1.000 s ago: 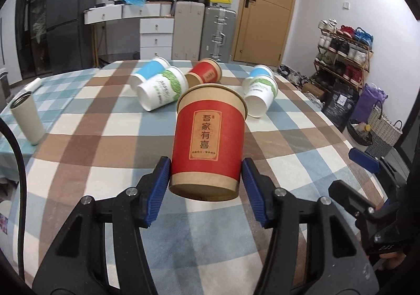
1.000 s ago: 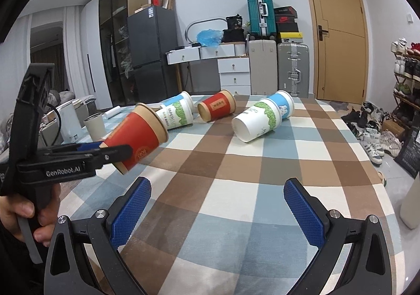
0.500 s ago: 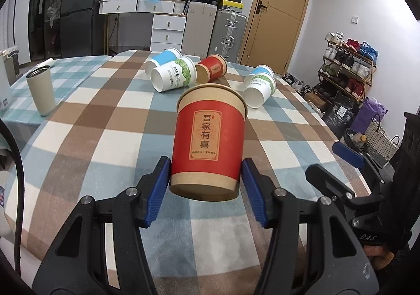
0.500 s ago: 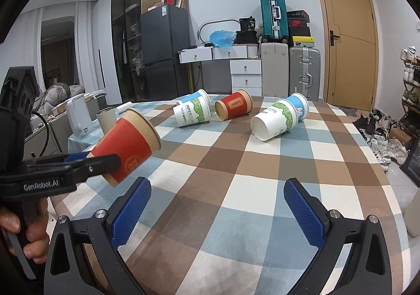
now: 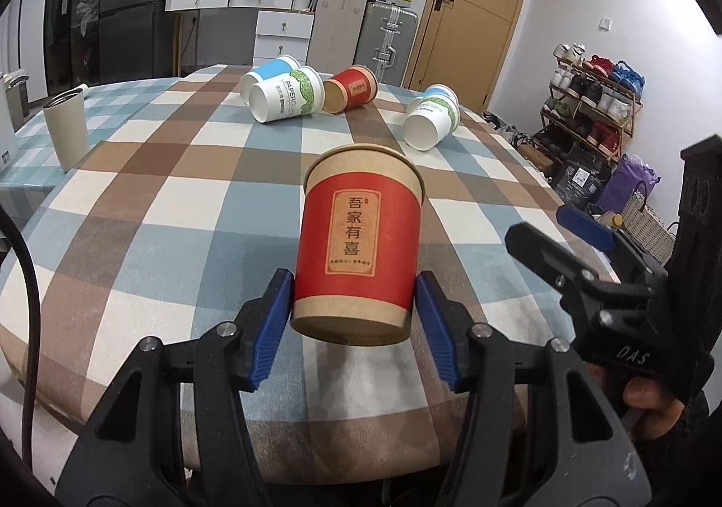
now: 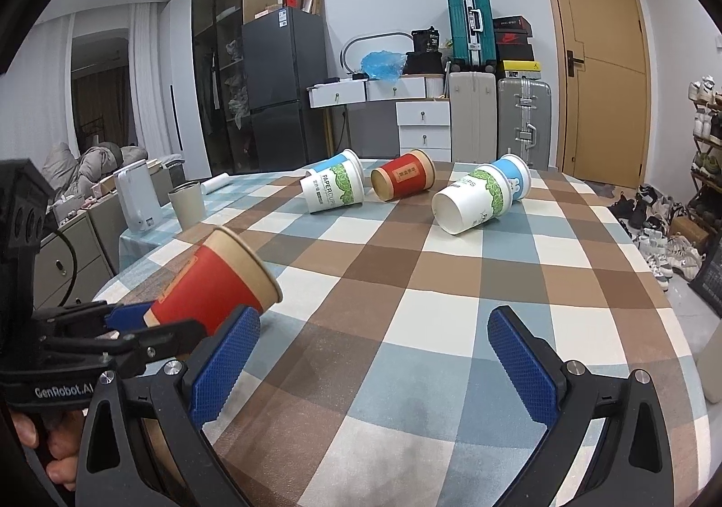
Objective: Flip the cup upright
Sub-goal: 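Lift the red cup with the left tool and carry it toward the right tool, then grasp the red cup with the right tool while the left tool releases it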
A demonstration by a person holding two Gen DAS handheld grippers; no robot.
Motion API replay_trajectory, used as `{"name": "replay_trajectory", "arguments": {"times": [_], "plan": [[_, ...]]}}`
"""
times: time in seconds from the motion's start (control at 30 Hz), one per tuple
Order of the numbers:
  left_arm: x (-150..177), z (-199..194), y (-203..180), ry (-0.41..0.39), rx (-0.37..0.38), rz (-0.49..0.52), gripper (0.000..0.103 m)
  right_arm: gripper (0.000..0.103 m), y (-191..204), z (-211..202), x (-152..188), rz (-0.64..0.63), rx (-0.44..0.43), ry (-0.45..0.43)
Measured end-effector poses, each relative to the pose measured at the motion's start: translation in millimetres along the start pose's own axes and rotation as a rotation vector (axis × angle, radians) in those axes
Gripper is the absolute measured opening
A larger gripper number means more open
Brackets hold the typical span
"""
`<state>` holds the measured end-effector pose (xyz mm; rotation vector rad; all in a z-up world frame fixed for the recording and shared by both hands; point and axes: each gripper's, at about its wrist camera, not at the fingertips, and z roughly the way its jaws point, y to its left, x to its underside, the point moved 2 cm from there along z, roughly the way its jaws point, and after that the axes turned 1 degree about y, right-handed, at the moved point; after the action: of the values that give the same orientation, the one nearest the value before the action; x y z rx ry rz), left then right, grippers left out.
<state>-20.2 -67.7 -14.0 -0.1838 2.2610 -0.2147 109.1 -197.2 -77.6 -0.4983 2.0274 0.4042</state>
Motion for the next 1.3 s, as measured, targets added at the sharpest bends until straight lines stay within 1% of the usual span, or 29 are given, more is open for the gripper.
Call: {"name": "replay_trajectory", "arguments": {"times": [0.23, 0.4, 0.43, 0.47, 0.53, 0.6, 0.67, 0.73, 0.8, 0.83, 0.97, 1.07, 1.2, 1.3], "plan": [[9, 6, -3, 0.022, -0.007, -0.001, 0.054, 0.103, -2, -1, 0, 0.010, 0.000, 0.002], [8, 10, -2, 0.039, -0.022, 0.018, 0.054, 0.103, -2, -1, 0, 0.011, 0.001, 0.001], [8, 10, -3, 0.041, -0.026, 0.029, 0.057, 0.103, -3, 0, 0, 0.013, 0.001, 0.001], [7, 10, -3, 0.040, -0.028, 0.041, 0.064, 0.103, -3, 0, 1, 0.015, 0.001, 0.002], [5, 7, -2, 0.025, -0.024, 0.046, 0.073, 0.103, -5, 0, 1, 0.018, 0.001, 0.002], [2, 2, 0, 0.000, -0.010, 0.046, 0.077, 0.103, -5, 1, 1, 0.020, 0.003, 0.003], [0, -1, 2, -0.007, -0.003, 0.050, 0.087, 0.103, -5, 1, 1, 0.020, 0.003, 0.005], [-3, -3, 6, -0.013, 0.005, 0.047, 0.090, 0.103, -6, 1, 1, 0.021, 0.006, 0.014], [-7, -5, 11, -0.022, 0.017, 0.043, 0.096, 0.103, -6, 3, 0, 0.024, 0.019, 0.025], [-9, -6, 14, -0.027, 0.020, 0.041, 0.102, 0.103, -6, 3, -1, 0.025, 0.024, 0.030], [-18, -13, 26, -0.061, 0.033, 0.060, 0.102, 0.103, -6, 5, -3, 0.036, 0.025, 0.055], [-23, -15, 35, -0.075, 0.020, 0.084, 0.102, 0.103, -3, 6, -5, 0.041, 0.024, 0.075], [-29, -13, 50, -0.081, 0.025, 0.078, 0.102, 0.103, 3, 7, -8, 0.058, 0.013, 0.106], [-30, -8, 63, -0.086, 0.005, 0.076, 0.102, 0.103, 8, 10, -10, 0.080, -0.007, 0.133]]}}
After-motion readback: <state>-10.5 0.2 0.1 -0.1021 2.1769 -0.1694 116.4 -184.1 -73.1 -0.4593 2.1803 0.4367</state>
